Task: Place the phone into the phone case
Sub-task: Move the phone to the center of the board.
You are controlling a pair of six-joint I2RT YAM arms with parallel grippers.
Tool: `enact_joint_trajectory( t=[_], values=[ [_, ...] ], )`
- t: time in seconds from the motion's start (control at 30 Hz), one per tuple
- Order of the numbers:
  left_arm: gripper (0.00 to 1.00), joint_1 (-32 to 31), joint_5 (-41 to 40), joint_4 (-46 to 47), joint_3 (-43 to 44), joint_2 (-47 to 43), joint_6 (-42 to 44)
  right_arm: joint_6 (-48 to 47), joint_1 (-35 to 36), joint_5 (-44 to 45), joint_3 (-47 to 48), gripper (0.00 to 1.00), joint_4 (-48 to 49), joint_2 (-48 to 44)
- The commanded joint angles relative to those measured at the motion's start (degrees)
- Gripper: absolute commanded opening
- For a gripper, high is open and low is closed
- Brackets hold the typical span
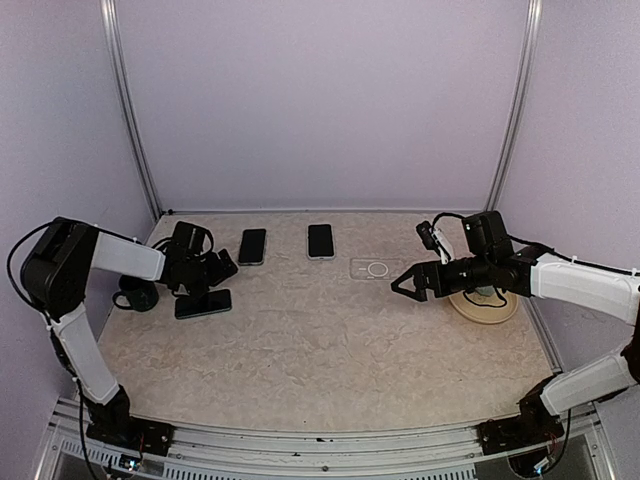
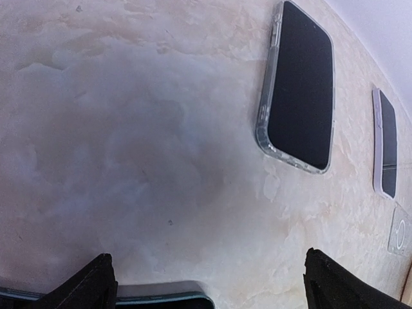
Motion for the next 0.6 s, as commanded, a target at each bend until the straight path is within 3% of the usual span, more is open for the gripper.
enact_joint_trajectory(
  t=[0.0, 0.3, 0.57],
  values=[
    [0.99, -1.5, -2.2, -7.9, -0.7, -1.2, -0.9, 0.6, -0.6, -0.6, -0.6, 1.00, 1.4, -0.1],
    [0.99, 1.0, -13.5, -12.7, -0.4, -8.9, -2.4, 0.2, -0.5, -0.6, -0.5, 1.00, 1.0, -0.2],
    [0.99, 3.6, -15.6, -13.5, -3.0, -12.1, -2.2, 0.2, -0.6, -1.0, -0.9, 1.00, 1.6, 0.2]
  ],
)
